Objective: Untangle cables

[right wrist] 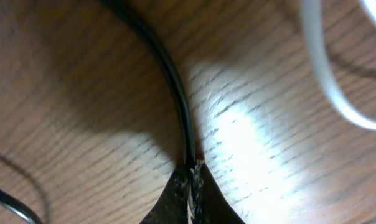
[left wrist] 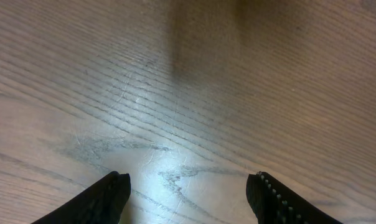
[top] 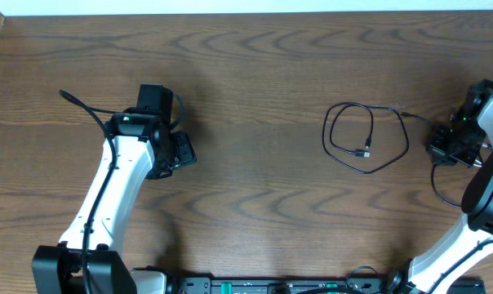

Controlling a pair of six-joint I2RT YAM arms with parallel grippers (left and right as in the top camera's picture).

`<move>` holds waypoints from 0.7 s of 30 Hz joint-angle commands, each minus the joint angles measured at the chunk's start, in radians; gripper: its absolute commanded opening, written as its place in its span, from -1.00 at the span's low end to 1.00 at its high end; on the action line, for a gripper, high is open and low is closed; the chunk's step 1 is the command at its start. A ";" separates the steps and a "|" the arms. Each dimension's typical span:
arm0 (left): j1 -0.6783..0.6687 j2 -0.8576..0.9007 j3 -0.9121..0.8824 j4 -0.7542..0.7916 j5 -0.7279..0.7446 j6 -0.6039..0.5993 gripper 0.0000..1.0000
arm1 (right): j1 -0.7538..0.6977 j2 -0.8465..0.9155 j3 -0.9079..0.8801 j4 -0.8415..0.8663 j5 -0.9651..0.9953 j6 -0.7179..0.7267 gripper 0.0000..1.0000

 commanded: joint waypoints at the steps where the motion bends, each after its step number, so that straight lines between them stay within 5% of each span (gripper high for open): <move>1: 0.002 0.008 -0.006 -0.006 -0.002 -0.009 0.31 | -0.017 0.013 0.098 -0.061 -0.038 0.004 -0.98; 13: 0.002 0.008 -0.006 -0.013 -0.002 -0.009 0.31 | -0.105 0.013 0.725 -0.404 -0.061 -0.003 -0.98; 21: 0.002 0.008 -0.006 -0.014 -0.002 -0.009 0.31 | -0.182 0.013 0.811 -0.417 -0.051 0.054 -0.98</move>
